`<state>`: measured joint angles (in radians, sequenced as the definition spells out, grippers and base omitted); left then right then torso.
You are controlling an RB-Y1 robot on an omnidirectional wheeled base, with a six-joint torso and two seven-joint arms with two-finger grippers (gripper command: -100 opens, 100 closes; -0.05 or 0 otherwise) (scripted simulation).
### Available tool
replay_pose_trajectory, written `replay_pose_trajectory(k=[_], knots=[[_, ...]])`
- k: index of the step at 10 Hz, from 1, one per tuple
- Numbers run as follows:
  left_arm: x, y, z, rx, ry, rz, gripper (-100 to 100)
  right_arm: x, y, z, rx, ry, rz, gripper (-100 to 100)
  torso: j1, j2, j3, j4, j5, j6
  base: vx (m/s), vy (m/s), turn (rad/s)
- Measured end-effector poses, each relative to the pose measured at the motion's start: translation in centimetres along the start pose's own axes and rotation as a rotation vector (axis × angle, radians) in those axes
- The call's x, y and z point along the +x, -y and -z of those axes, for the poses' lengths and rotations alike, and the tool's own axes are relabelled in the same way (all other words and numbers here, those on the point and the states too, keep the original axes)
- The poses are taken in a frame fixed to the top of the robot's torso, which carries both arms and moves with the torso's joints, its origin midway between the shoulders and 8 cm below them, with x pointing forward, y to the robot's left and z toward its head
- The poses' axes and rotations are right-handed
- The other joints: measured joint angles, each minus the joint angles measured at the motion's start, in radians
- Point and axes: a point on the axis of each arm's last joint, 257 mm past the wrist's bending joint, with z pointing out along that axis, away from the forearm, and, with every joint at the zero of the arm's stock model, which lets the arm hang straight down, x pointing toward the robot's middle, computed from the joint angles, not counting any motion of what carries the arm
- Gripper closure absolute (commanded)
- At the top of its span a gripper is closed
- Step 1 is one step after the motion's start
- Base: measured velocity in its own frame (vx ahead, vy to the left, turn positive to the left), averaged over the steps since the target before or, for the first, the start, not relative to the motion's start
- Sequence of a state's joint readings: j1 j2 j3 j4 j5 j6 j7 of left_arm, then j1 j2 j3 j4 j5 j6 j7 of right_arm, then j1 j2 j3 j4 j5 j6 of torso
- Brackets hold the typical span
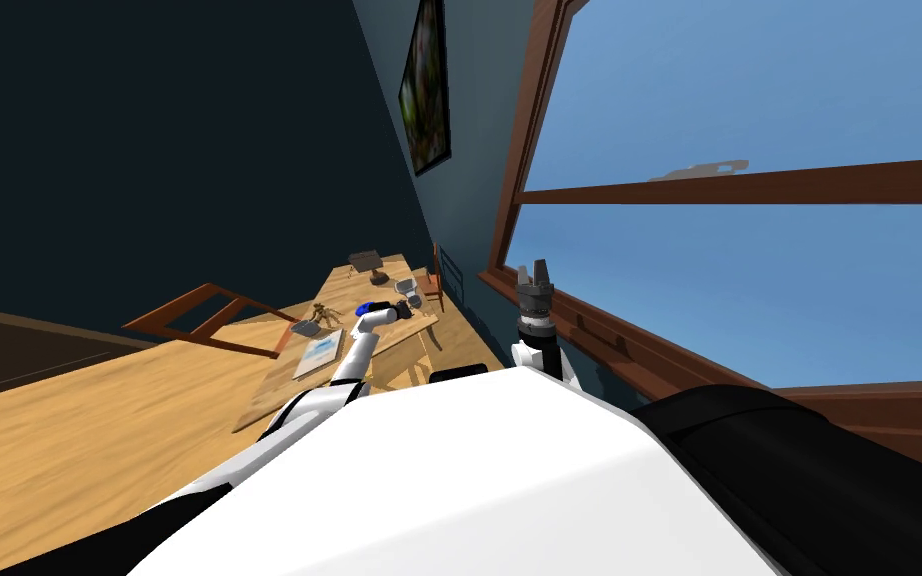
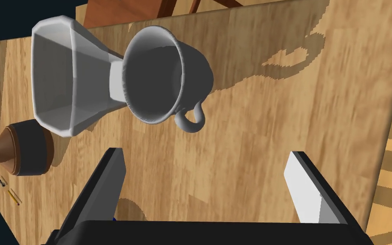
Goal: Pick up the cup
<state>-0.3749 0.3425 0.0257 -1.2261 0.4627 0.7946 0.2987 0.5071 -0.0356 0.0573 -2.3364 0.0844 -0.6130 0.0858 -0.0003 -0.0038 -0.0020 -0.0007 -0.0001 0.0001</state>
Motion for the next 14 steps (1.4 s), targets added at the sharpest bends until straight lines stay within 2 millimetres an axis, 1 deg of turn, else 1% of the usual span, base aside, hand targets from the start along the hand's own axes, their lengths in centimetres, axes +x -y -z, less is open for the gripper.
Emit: replay_pose_trajectory(k=[2,4,7,11,13,14], knots=[[-0.8,-0.6,-0.4,-0.055,0.027,0.000,-100,0.0,0.0,0.0,0.000,0.000,0.000,0,0.001,-0.002,-0.001,-0.001,0.000,0.000,0.066,0.016,-0.058],[-2.1,-1.4,-0.7,-0.116,0.062,0.001,-100,0.0,0.0,0.0,0.000,0.000,0.000,0,0.001,-0.002,-0.001,0.000,0.000,0.000,0.107,0.034,-0.127],[-3.8,-2.2,-0.6,-0.190,0.111,0.002,-100,0.0,0.0,0.0,0.000,0.000,0.000,0,-0.001,-0.002,-0.001,-0.001,0.000,0.000,0.088,0.008,-0.072],[-6.7,-3.7,-0.2,-0.296,0.190,0.005,-100,0.0,0.0,0.0,0.000,0.000,0.000,0,0.001,-0.004,-0.002,-0.001,0.000,0.000,0.111,0.032,-0.098],[-8.5,-5.2,0.0,-0.348,0.227,0.010,-100,0.0,0.0,0.0,0.000,0.000,0.000,0,0.000,-0.004,-0.002,-0.001,0.000,0.000,0.079,0.013,-0.054],[-8.6,-5.3,0.1,-0.353,0.230,0.010,0,0.0,0.0,0.0,0.000,0.000,0.000,0,-0.001,-0.001,-0.001,-0.001,0.000,-0.001,0.009,0.002,0.003]])
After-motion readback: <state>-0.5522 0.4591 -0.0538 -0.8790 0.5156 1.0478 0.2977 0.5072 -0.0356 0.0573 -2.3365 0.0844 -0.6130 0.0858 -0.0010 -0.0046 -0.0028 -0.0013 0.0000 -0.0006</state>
